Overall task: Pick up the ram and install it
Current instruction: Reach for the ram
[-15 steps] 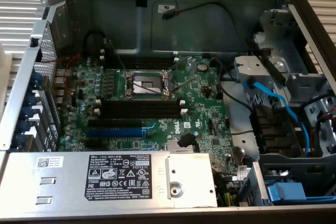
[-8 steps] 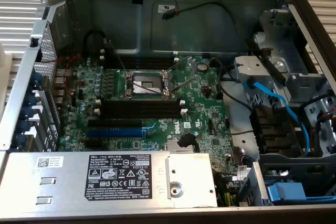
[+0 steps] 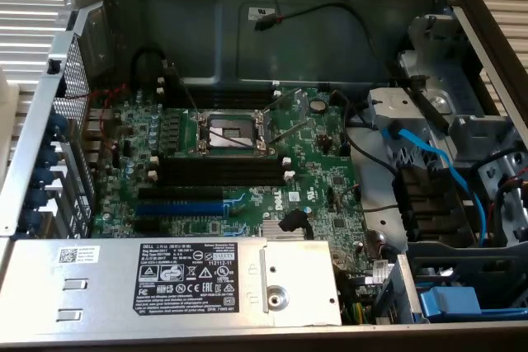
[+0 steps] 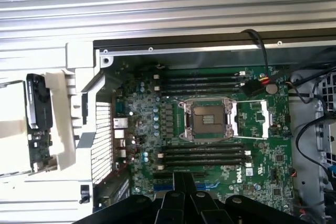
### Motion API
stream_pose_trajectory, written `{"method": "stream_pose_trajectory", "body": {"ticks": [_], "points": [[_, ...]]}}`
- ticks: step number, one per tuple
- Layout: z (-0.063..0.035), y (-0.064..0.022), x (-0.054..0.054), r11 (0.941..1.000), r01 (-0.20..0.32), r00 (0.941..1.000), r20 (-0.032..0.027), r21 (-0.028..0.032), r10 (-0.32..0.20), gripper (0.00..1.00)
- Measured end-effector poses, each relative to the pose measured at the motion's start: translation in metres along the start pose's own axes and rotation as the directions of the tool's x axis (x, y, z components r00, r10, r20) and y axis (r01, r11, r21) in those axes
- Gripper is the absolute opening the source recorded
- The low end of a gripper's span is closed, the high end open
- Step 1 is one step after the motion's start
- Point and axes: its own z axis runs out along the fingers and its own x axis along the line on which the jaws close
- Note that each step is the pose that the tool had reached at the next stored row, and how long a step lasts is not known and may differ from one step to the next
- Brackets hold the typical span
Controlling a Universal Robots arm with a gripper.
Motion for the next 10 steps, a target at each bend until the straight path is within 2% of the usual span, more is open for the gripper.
{"method": "stream_pose_trajectory", "body": {"ticks": [2,7,9,10], "points": [[0.0003,-0.0006,0.009,1.0000,0.000,1.0000,-0.0001,0.0001,0.000,0.11],[0.0018,-0.0034,0.054,1.0000,0.000,1.0000,0.0000,0.0004,0.000,0.11],[0.0021,-0.0040,0.063,1.0000,0.000,1.0000,0.0000,0.0004,0.000,0.11],[0.0024,-0.0045,0.072,1.0000,0.000,1.0000,-0.0001,0.0004,0.000,0.11]]}}
